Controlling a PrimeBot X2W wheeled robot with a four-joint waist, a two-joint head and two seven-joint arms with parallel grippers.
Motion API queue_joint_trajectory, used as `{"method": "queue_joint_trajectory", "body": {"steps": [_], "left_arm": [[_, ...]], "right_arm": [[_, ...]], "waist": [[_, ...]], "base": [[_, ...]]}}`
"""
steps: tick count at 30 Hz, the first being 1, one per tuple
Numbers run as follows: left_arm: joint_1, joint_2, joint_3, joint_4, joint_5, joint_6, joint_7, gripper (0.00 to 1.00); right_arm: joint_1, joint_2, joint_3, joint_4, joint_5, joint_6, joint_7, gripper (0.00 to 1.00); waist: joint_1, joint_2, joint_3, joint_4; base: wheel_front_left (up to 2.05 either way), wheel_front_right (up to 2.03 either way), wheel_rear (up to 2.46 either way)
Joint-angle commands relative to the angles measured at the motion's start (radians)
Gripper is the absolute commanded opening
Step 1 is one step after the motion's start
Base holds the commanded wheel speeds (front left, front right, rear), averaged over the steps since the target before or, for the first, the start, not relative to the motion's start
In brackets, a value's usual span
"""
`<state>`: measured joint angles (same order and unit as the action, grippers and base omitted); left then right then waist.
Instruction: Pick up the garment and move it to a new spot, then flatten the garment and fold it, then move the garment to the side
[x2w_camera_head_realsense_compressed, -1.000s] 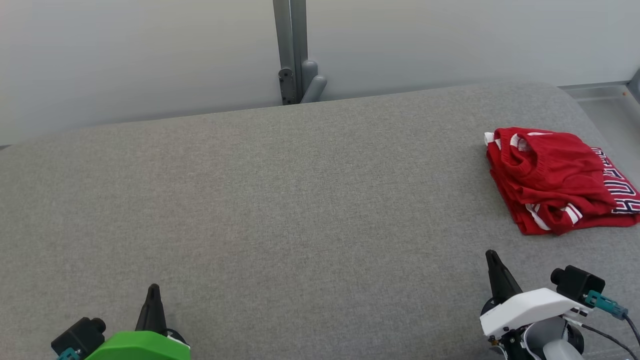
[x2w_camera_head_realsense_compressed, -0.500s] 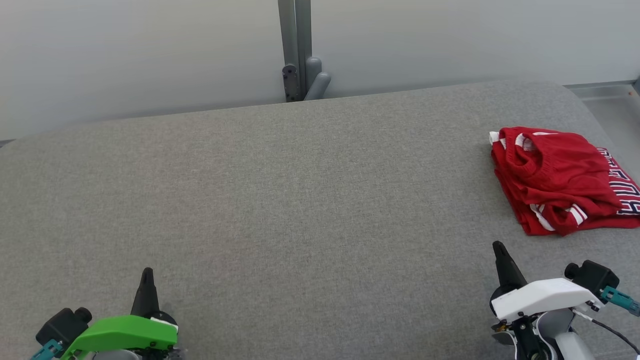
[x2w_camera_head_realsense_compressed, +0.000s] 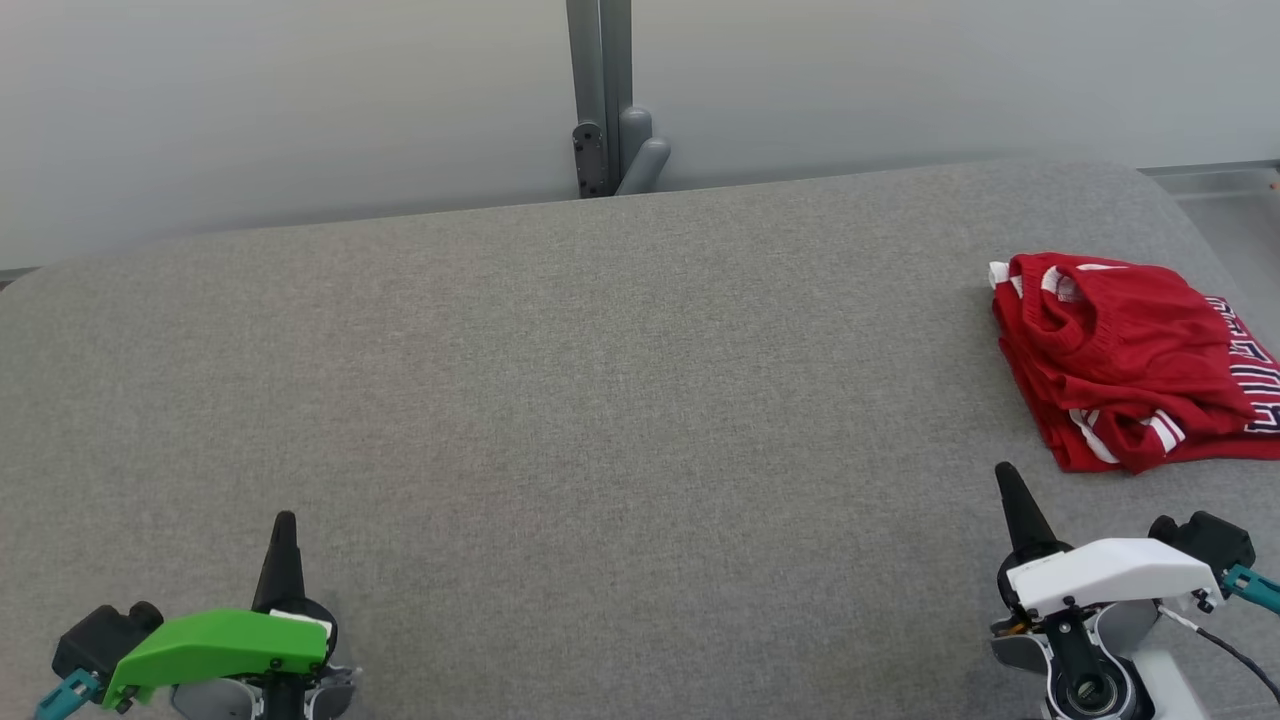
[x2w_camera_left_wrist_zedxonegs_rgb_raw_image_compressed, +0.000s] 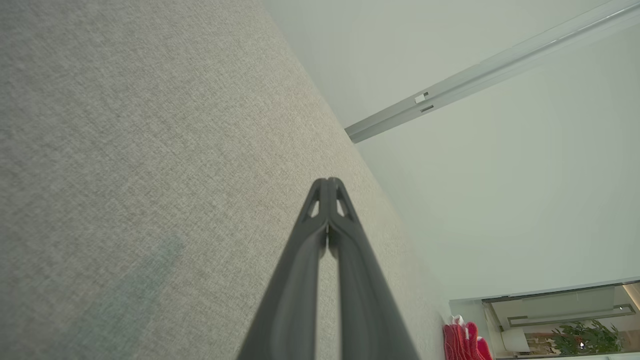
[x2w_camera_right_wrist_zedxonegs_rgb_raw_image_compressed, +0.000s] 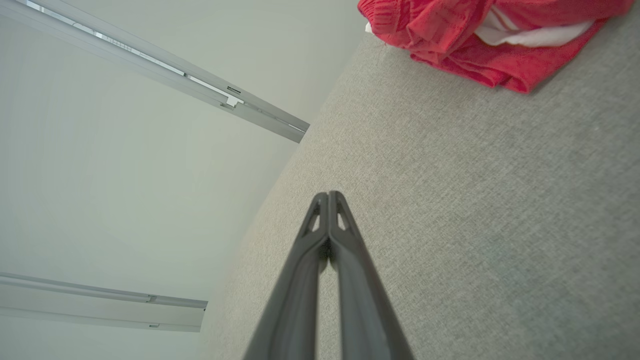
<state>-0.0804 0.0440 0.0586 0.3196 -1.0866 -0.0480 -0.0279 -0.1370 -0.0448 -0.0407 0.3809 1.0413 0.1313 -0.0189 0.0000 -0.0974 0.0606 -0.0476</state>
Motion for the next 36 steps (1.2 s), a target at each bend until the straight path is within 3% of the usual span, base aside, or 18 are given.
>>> {"method": "queue_joint_trajectory", "body": {"steps": [1,36], "left_arm": [[-0.028,0.006,0.005,-0.018,-0.035,0.002,0.007,0.0],[-0.079,0.008,0.042,-0.064,-0.339,0.004,0.09,0.0]], "right_arm": [[-0.025,-0.005,-0.007,-0.014,0.033,0.0,0.008,0.0],[-0.066,-0.009,-0.061,-0.025,0.363,0.0,0.094,0.0]], "waist": [[0.0,0.0,0.001,0.001],[0.0,0.0,0.019,0.027]], "base": [[0.0,0.0,0.0],[0.0,0.0,0.0]]}}
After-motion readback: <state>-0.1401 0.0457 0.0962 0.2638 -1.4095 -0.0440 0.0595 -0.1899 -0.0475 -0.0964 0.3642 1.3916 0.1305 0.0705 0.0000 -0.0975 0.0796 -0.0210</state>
